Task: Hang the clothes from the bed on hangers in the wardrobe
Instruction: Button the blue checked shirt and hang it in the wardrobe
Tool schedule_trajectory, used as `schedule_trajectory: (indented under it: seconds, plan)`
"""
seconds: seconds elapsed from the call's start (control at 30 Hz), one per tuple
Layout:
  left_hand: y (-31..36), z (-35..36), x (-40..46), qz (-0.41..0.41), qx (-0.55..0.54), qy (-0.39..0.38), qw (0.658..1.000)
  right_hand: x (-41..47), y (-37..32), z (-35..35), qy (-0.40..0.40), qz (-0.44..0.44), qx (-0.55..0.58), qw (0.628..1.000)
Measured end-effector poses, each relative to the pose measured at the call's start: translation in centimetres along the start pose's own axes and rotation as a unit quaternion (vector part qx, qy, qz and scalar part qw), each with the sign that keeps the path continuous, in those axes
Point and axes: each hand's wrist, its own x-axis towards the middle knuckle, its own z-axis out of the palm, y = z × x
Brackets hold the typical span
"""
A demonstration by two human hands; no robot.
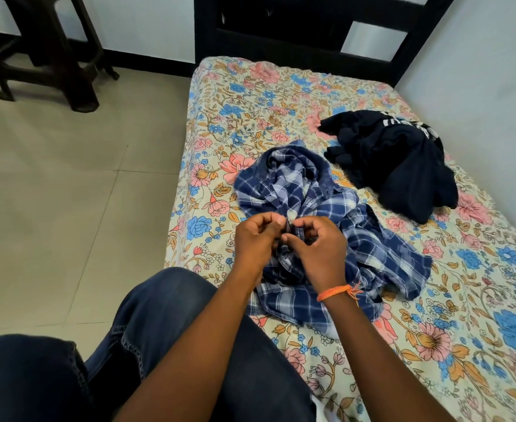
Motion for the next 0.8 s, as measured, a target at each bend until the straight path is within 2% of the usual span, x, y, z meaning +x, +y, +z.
schedule_trajectory:
  seconds: [0.13, 0.23, 0.3, 0.4, 0.5, 0.57, 0.8]
  plan:
    - [0.4, 0.2, -0.6, 0.012, 0.003, -0.050, 0.999, -0.2, 0.8, -0.7, 0.044, 0.034, -0.020, 0.998]
    - [0.0, 0.2, -0.7, 0.031, 0.075, -0.055, 0.995, -0.2, 0.9, -1.0, 0.057, 0.085, 0.015, 0.995]
    - [-0.3, 0.4, -0.8, 0.028, 0.111, -0.055, 0.992, -0.6, 0.6, -1.0, 0.073, 0.081, 0.043, 0.993]
    - [-0.3, 0.5, -0.8, 0.027, 0.116, -0.053, 0.991, -1.6, 0.3, -1.0, 0.100, -0.003, 0.027, 0.995]
    - [-0.1, 0.5, -1.0, 0.066, 0.146, -0.055, 0.985, -2.2, 0.5, -0.7, 0.100, -0.102, -0.043, 0.989]
    - [-0.1, 0.5, -1.1, 0.088, 0.160, -0.066, 0.981, -2.4, 0.7, -0.5, 0.096, -0.128, -0.082, 0.984]
    - [-0.2, 0.3, -0.9, 0.078, 0.158, -0.080, 0.981, -2.4, 0.0, -0.5, 0.102, -0.032, 0.004, 0.994]
